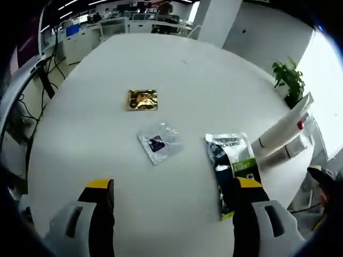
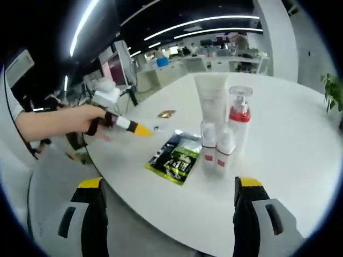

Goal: Arrange the skincare products in the storage area until every visible bottle or jar stands upright without overlapping.

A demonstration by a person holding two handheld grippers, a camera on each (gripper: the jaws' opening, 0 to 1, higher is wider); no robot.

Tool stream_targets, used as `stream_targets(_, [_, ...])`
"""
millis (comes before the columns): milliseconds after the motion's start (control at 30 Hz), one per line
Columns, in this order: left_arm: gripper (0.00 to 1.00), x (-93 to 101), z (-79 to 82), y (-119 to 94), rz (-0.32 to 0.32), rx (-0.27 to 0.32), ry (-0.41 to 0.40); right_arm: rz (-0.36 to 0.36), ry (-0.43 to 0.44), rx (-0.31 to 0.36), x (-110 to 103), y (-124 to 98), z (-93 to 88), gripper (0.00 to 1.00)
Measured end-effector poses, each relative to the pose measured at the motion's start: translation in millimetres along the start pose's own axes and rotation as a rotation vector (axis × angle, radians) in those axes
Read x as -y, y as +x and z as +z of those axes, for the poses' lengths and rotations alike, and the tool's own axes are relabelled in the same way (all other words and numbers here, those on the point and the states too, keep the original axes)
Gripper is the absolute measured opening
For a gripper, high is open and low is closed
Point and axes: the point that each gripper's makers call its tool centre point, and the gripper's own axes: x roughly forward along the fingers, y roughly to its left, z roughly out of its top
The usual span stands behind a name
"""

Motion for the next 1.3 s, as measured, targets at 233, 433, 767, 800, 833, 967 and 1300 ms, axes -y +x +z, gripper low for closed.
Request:
stream_targets(233, [0.78,-9.8,10.9,15,0.061,0.021,-0.048,-0.005,0.001,-0.004,1,0,-0.8,0.99])
stream_targets(433, [0.74,-11.3,22.6,23,0.095,0.07,-0.075,-0.009,0.003,-0.006,1,0,-0.8,0.99])
stream_targets(767, [0.65,-9.4,27.8,33,0.13,0.088,-0.072,-0.007,0.01,-0.009,1,0,-2.0,0.99])
stream_targets(800, [0.64,-9.7,28.1,34,0.136,0.09,-0.067,-0.006,0.012,-0.008,1,0,-1.8,0.99])
stream_targets(833, [0.64,-12.0,29.0,37,0.146,0.087,-0.063,-0.006,0.013,-0.007,1,0,-1.7,0.99])
stream_targets(967, [0.62,-15.3,31.0,39,0.17,0.089,-0.065,-0.007,0.016,-0.007,2,0,-2.2,0.99])
stream_targets(1300, [0.54,-17.1,24.9,33,0.233,0.067,0.021,-0.011,0.024,-0.005,4,0,-1.7,0.99])
